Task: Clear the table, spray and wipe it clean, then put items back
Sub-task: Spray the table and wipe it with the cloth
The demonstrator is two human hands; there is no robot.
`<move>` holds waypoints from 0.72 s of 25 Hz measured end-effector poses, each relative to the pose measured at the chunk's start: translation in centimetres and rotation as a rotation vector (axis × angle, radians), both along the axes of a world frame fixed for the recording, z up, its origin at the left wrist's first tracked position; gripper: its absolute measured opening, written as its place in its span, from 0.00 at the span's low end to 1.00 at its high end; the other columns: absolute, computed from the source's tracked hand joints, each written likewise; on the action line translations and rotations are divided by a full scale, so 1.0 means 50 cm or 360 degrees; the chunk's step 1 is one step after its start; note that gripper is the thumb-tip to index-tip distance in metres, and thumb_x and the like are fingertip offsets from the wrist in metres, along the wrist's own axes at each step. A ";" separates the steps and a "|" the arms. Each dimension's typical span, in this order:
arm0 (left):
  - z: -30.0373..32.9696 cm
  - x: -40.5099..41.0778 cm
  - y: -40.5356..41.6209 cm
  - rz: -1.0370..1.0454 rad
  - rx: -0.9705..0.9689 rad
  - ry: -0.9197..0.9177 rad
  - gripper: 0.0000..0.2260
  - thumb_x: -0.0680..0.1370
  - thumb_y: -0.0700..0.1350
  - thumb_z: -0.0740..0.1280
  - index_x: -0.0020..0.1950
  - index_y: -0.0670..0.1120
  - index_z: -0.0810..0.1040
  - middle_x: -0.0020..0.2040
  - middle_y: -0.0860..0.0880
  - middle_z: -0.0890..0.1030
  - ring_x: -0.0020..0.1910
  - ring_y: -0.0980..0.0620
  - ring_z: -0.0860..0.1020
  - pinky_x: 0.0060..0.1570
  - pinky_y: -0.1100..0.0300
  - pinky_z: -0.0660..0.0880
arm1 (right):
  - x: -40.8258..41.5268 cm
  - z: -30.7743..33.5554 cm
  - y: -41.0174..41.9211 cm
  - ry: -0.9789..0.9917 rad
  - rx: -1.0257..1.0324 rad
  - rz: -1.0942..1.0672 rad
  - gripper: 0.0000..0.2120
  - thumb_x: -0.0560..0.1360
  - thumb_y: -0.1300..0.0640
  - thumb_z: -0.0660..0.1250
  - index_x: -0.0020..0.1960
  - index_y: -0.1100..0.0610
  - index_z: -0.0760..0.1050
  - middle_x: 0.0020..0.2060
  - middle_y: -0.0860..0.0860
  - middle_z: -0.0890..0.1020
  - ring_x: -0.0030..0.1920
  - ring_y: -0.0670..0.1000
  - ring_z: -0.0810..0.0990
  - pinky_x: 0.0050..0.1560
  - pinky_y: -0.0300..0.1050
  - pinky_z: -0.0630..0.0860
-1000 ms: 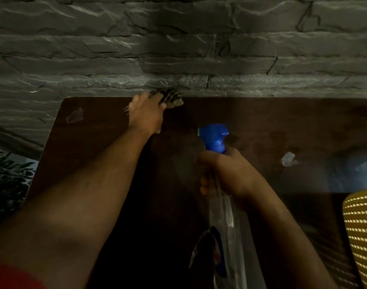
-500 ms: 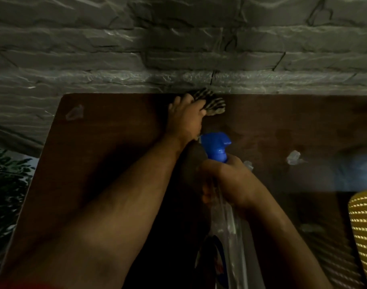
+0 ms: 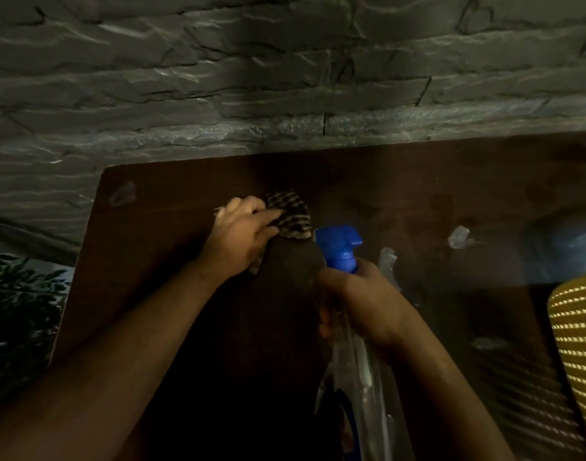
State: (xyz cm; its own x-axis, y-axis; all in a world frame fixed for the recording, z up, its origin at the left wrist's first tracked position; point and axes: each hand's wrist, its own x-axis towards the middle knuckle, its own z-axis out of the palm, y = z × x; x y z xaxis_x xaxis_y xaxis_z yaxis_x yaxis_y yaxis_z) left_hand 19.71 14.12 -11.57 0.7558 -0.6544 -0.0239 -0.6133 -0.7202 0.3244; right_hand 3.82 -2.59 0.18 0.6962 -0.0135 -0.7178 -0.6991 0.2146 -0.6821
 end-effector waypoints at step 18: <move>0.008 -0.053 -0.073 -0.0025 0.0096 0.0095 0.17 0.80 0.53 0.60 0.69 0.56 0.72 0.61 0.50 0.71 0.58 0.48 0.67 0.58 0.53 0.62 | -0.062 0.014 0.041 0.0054 -0.0025 -0.0133 0.09 0.74 0.63 0.65 0.53 0.63 0.71 0.35 0.61 0.73 0.29 0.54 0.72 0.25 0.40 0.73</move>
State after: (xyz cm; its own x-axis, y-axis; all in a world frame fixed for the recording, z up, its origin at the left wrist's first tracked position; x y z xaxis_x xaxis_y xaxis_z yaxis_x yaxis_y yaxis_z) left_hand 17.06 10.46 -11.17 0.7414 -0.6623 -0.1085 -0.6057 -0.7299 0.3168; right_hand 0.70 -0.54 0.87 0.6674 -0.0820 -0.7401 -0.7020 0.2625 -0.6621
